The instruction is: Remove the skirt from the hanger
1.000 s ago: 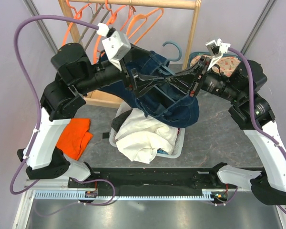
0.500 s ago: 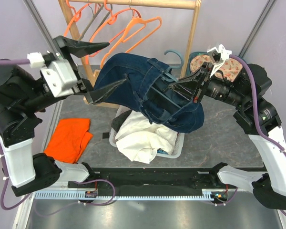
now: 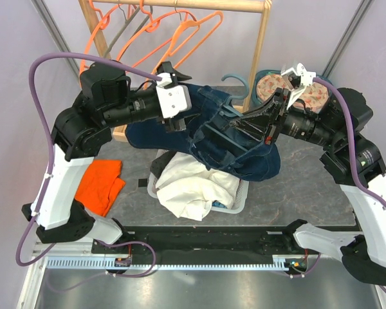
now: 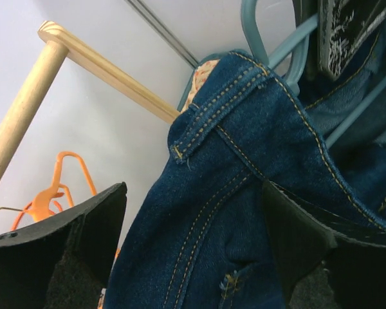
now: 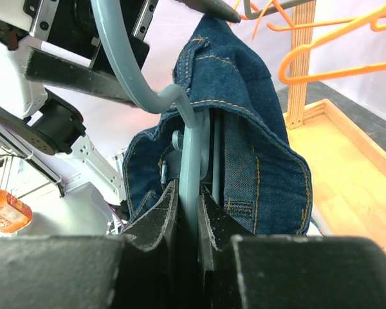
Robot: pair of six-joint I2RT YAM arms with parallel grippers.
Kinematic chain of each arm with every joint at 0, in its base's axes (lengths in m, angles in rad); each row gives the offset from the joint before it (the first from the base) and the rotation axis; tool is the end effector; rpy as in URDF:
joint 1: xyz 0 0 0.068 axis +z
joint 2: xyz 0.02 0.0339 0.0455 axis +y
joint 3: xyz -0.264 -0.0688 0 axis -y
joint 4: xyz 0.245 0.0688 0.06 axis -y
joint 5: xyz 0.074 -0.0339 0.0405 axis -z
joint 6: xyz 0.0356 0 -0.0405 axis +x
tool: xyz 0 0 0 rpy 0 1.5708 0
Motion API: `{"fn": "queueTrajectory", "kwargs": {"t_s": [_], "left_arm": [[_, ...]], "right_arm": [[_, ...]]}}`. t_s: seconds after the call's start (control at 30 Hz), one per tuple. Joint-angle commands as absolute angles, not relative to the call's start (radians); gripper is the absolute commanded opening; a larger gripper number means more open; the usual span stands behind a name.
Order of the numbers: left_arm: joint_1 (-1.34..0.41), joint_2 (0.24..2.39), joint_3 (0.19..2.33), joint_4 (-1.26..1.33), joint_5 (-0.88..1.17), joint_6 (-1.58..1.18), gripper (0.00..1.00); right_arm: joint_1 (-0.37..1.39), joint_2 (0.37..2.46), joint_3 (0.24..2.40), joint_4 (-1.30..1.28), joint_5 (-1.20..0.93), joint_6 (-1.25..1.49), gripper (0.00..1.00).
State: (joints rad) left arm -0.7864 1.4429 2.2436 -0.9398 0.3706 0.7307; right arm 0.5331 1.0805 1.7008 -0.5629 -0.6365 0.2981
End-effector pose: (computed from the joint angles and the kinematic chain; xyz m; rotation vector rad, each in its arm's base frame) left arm 0.1463 -0.1648 0.5781 1.3633 1.0377 -0.3578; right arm 0.1293 0.1009 0.5435 -0.7173 1.4727 1.1275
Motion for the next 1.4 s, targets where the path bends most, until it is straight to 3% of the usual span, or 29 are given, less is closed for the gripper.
{"fn": "queueTrajectory", "kwargs": {"t_s": [0.0,0.1,0.4,0.47,0.5,0.53,0.6,0.7,0.87,1.13,1.23,1.37], "left_arm": [[-0.784,1.42,2.23,-0.936,0.367,0.816,0.57],[-0.784,1.428,2.226,-0.939,0.373,0.813,0.02],[-0.785,1.42,2.243,-0.95,0.385,0.81,0.02],[-0.785,1.419,2.252,-0.948,0.387,0.802,0.02],[-0.785,1.422,2.258,-0.948,0.387,0.805,0.02],[-0.785,1.422,2.273,-0.946,0.385,0.804,0.02],[-0.785,1.419,2.281,-0.94,0.377,0.811,0.02],[-0.785,1.408,2.28,-0.934,0.357,0.824,0.02],[-0.785,1.373,2.24,-0.904,0.354,0.836,0.02],[-0.785,1.345,2.227,-0.902,0.357,0.828,0.02],[-0.785,1.338,2.223,-0.9,0.348,0.831,0.02],[-0.785,1.318,2.194,-0.899,0.345,0.847,0.02]], "right_arm": [[0.537,1.049,1.763,-0.468,-0.666,0.281,0.0],[0.535,1.054,1.766,-0.466,-0.667,0.282,0.0],[0.534,1.052,1.707,-0.427,-0.655,0.293,0.03],[0.535,1.054,1.691,-0.405,-0.652,0.298,0.14],[0.535,1.057,1.686,-0.403,-0.647,0.296,0.24],[0.535,1.06,1.683,-0.408,-0.638,0.292,0.41],[0.535,1.078,1.693,-0.437,-0.631,0.266,0.55],[0.535,1.1,1.749,-0.56,-0.585,0.167,0.64],[0.535,1.103,1.819,-0.696,-0.534,0.043,0.65],[0.554,1.066,1.895,-0.761,-0.091,-0.127,0.68],[0.552,1.058,1.899,-0.761,-0.055,-0.137,0.71],[0.554,1.043,1.904,-0.741,-0.181,-0.135,0.73]]}}
